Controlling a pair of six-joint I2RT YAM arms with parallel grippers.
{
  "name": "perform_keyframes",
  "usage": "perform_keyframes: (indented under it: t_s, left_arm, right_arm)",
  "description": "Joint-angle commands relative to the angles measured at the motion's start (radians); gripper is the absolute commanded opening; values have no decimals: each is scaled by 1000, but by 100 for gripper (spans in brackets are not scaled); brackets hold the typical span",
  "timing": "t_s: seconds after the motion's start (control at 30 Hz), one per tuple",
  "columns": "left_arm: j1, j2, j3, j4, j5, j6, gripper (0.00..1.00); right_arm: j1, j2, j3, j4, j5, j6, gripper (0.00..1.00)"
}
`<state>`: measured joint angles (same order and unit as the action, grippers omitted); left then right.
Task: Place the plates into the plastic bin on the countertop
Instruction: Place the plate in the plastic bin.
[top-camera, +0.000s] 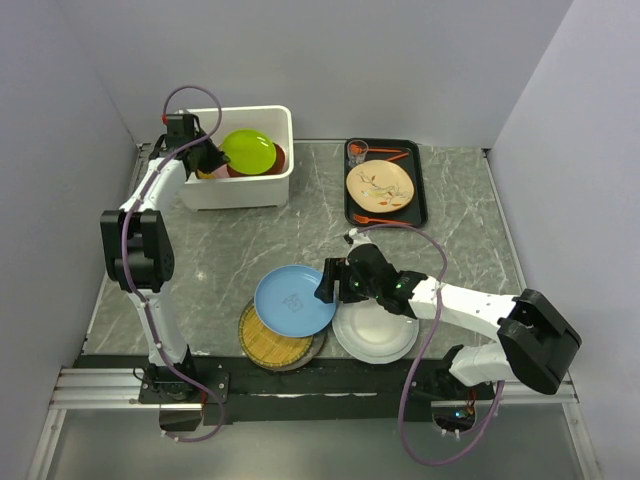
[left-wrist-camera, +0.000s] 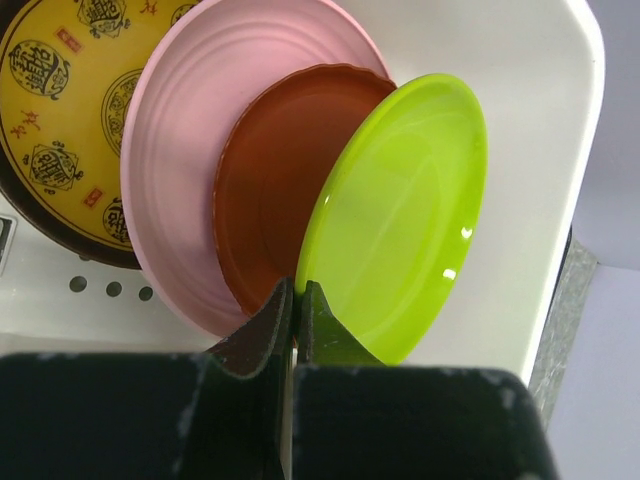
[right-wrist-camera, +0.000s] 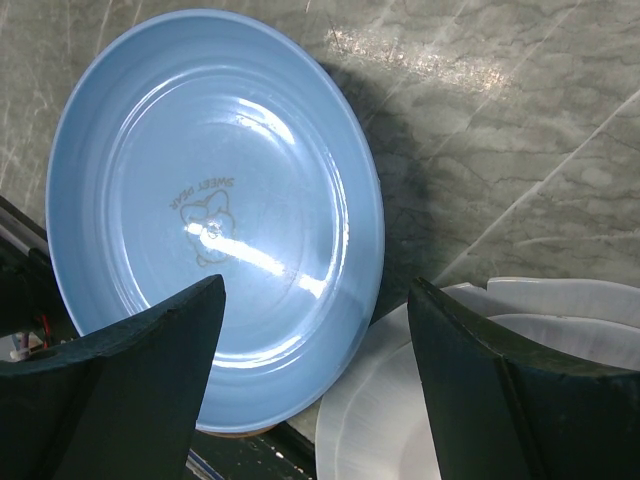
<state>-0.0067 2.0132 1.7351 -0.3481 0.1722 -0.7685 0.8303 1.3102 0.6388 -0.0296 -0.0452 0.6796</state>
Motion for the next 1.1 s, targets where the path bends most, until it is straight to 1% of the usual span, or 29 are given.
perform_keyframes:
  t_s: [0.0,0.13,0.23,0.27,0.3,0.33,0.37,0.43,0.47,0.5,0.53,0.63,0.73,0.97,1.0,1.07]
  left_arm:
    - [4,-21,10,60,26,9,1]
    - [4,-18,18,57,30,11,2]
    - [4,-16,20,60,33,17,15]
    - [4,-18,21,57,35,18,23]
    - [4,-19,20,58,36,20,26]
    - [29,-25,15,72,50,15,29]
    - [30,-31,-2,90,58,12,36]
    - [33,-50,-20,118,69,8,44]
    - [33,-57,-22,123,72,8,58]
    - [34,-70,-22,126,72,8,65]
    - [34,-77,-26,135,67,9,75]
    - [33,-126,-55,176,70,11,88]
    - [33,-175,-74,202,90,21,93]
    - [13,-298,-106,224,142,60,91]
    - [-28,-312,-115,218,133,75,91]
    - [-56,-349,-126,196,119,93,91]
  right_arm:
    - [-8,3,19,14,8,0,81]
    - [-10,12,22,14,5,-2,81]
    - [-10,14,25,8,7,-5,81]
    - [-8,14,27,8,8,-6,81]
    - [-10,14,28,8,10,-8,81]
    - [-10,11,29,4,14,-8,81]
    - [-10,12,30,0,16,-9,81]
    - [-10,9,29,-1,19,-8,81]
    - [-10,8,29,-1,18,-8,81]
    - [-10,8,25,0,18,-8,82]
    - [-11,4,27,-1,19,-8,82]
    - [-10,6,29,-1,19,-9,82]
    - [-11,9,36,-7,22,-12,81]
    - [-13,4,39,-12,22,-14,82]
    - [-14,3,39,-10,22,-14,81]
    - [-13,3,41,-12,22,-14,82]
